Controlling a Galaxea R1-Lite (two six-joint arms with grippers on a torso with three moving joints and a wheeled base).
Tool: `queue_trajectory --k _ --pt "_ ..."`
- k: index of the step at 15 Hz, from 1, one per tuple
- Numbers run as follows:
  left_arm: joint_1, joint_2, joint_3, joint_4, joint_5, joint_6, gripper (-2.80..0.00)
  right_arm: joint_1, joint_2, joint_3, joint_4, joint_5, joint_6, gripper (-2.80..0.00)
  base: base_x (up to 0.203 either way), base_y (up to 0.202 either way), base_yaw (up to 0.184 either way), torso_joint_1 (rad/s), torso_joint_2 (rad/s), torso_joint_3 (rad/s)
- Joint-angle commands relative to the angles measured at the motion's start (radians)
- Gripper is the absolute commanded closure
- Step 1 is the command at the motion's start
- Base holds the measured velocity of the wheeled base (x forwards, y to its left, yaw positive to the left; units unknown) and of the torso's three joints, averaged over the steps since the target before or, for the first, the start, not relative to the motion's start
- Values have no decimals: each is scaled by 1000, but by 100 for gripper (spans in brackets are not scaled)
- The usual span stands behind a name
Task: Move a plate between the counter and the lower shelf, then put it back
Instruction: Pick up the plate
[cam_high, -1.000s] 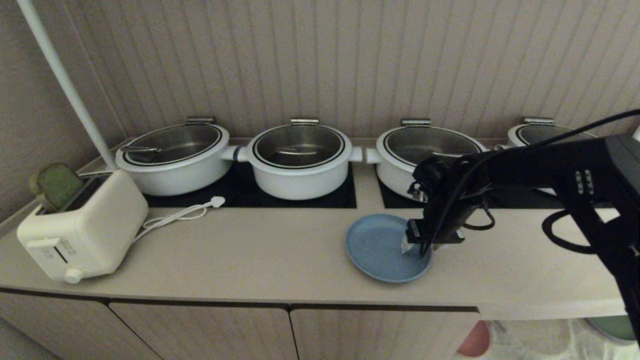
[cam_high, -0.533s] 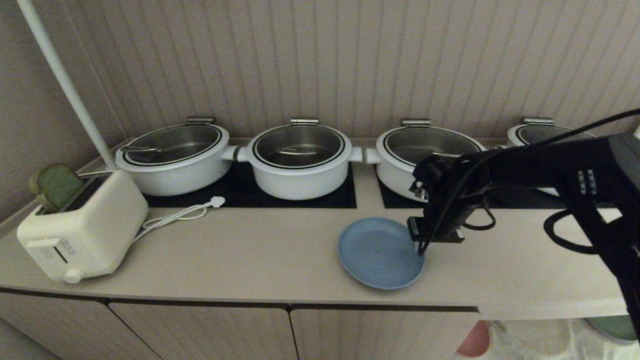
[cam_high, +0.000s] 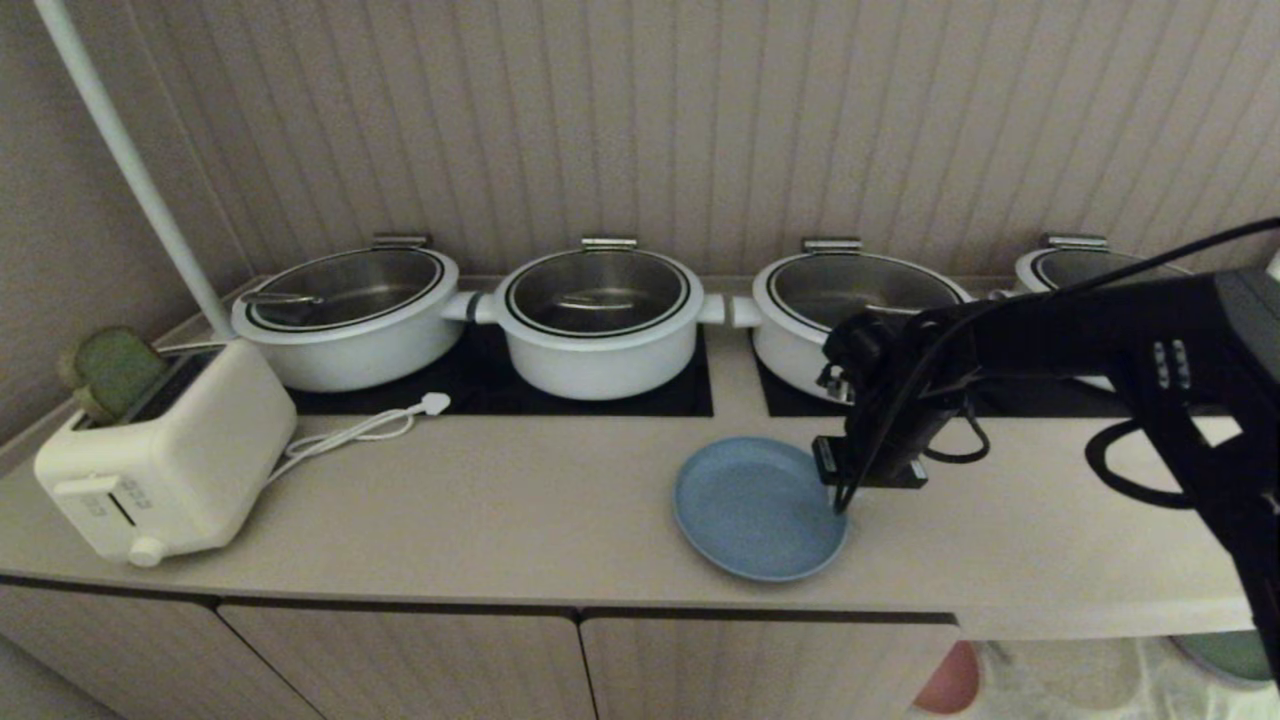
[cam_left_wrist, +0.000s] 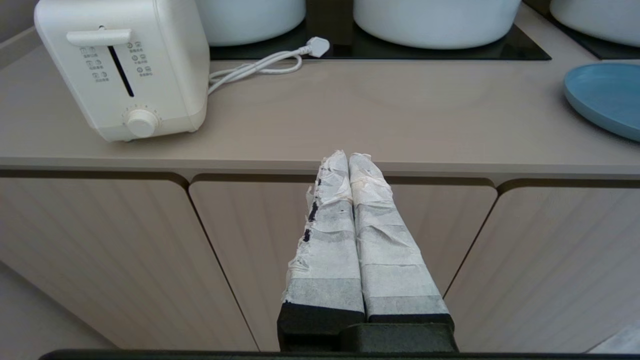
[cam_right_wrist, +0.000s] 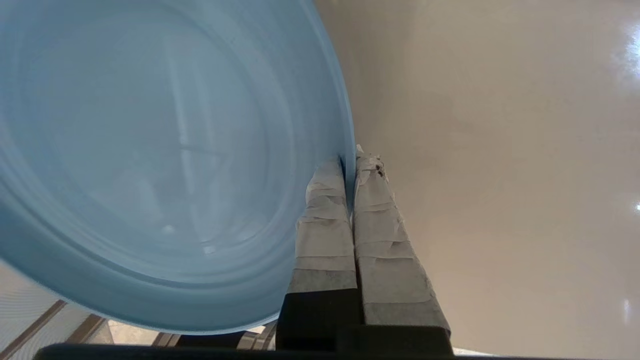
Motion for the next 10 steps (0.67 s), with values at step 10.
queue_trajectory --k 10 --pt "0 0 0 0 0 0 0 -4 -141 108 6 1 54 0 0 0 0 0 0 0"
